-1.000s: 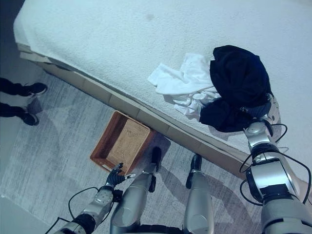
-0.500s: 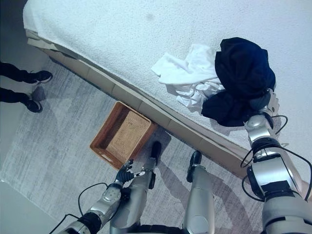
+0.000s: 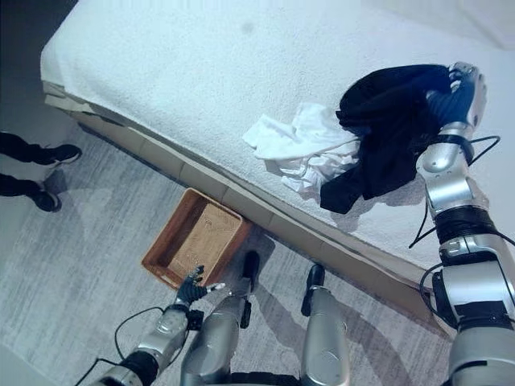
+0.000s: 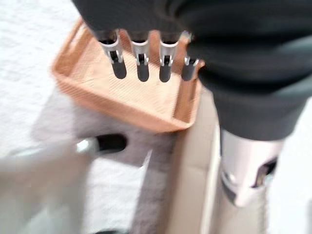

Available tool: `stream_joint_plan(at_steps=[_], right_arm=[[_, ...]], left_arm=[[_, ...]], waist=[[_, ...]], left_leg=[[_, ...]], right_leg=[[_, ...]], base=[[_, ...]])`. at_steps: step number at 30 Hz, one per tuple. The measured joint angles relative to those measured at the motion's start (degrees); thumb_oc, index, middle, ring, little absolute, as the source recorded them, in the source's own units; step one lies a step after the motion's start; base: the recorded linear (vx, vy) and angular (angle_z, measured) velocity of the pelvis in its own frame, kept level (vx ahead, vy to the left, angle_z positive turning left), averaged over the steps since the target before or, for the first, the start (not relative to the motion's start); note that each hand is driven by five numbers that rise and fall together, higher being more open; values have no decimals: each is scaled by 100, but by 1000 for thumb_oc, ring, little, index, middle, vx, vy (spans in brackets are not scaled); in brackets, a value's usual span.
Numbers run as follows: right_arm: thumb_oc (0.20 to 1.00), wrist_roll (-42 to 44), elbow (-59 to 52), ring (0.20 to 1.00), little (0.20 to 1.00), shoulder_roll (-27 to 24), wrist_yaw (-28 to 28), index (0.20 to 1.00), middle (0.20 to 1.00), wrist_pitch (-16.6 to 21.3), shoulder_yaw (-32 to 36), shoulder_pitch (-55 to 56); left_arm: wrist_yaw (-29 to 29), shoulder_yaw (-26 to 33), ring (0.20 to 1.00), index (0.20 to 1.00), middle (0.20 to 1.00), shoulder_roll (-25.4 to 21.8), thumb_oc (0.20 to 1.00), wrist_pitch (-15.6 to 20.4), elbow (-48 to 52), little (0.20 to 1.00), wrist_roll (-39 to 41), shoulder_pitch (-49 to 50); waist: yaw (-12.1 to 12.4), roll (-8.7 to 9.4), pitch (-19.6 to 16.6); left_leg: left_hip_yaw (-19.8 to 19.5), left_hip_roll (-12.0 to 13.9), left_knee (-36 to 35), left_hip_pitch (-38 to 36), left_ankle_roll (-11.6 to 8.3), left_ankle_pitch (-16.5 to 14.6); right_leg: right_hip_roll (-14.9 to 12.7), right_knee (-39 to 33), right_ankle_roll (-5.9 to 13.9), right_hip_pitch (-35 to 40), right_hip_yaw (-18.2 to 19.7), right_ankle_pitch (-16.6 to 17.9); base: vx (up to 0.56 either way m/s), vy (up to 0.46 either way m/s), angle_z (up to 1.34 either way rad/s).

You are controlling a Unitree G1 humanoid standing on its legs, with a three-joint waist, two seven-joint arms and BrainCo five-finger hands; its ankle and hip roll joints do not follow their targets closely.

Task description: Pick up clothes into the bucket

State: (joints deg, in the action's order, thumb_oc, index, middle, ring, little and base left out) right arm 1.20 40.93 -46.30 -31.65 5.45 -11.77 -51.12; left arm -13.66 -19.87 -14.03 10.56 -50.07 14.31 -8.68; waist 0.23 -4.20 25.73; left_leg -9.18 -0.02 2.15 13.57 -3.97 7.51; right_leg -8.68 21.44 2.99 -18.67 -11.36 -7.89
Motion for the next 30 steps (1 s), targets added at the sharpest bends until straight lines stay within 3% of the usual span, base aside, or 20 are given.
stream_joint_plan(at_steps=[6, 11, 14, 17, 22, 30], right_arm=[[200, -8, -654, 200, 200, -180, 78, 200, 200, 10, 358, 577], [200, -57, -1394, 200, 200, -220, 308, 200, 200, 74, 407, 638], [200, -48, -1614, 200, 200, -228, 513, 200, 200, 117, 384, 651], [200, 79, -2067, 200, 200, -325, 993, 200, 200, 159, 154, 833], [200, 537, -2504, 200, 200, -426, 1791, 200, 200, 190, -464, 867], [200, 1663, -3538, 200, 200, -606, 2972, 200, 200, 158, -1522, 845]], left_arm=[[71, 104, 1000, 1000, 1000, -387, 1000, -23, 1121, 1000, -4, 133], [174, 156, 1000, 1000, 1000, -996, 1000, 54, 2473, 1000, -123, -38], [251, 222, 1000, 1000, 1000, -1079, 1000, 28, 2772, 1000, -235, -169], [311, 259, 1000, 1000, 1000, -1301, 1000, 32, 3596, 1000, -246, -225], [474, 78, 1000, 1000, 1000, -1346, 1000, -34, 3814, 1000, -460, -889], [671, -902, 1000, 1000, 1000, -1115, 1000, -246, 3785, 1000, -683, -2102]], waist=[[-135, 245, -507], [-223, 343, -851], [-281, 393, -1074], [-378, 505, -1291], [-426, 574, -1576], [-477, 606, -1667]], left_leg=[[287, 119, -197, -438, 22, -66], [557, 178, -296, -809, 37, -156], [719, 195, -354, -1075, 69, -221], [785, 230, -412, -1317, 61, -294], [856, 253, -584, -1593, 52, -302], [851, 245, -701, -1814, 50, -301]], right_leg=[[181, -655, 91, 496, 206, 276], [305, -1194, 186, 966, 436, 518], [341, -1491, 196, 1264, 548, 663], [389, -1905, 218, 1644, 575, 802], [438, -2379, 218, 2034, 612, 982], [459, -2661, 213, 2343, 603, 1124]], base=[[52, 24, -23], [77, 26, -27], [95, 15, -32], [73, 5, -10], [59, 3, -6], [9, 1, 1]])
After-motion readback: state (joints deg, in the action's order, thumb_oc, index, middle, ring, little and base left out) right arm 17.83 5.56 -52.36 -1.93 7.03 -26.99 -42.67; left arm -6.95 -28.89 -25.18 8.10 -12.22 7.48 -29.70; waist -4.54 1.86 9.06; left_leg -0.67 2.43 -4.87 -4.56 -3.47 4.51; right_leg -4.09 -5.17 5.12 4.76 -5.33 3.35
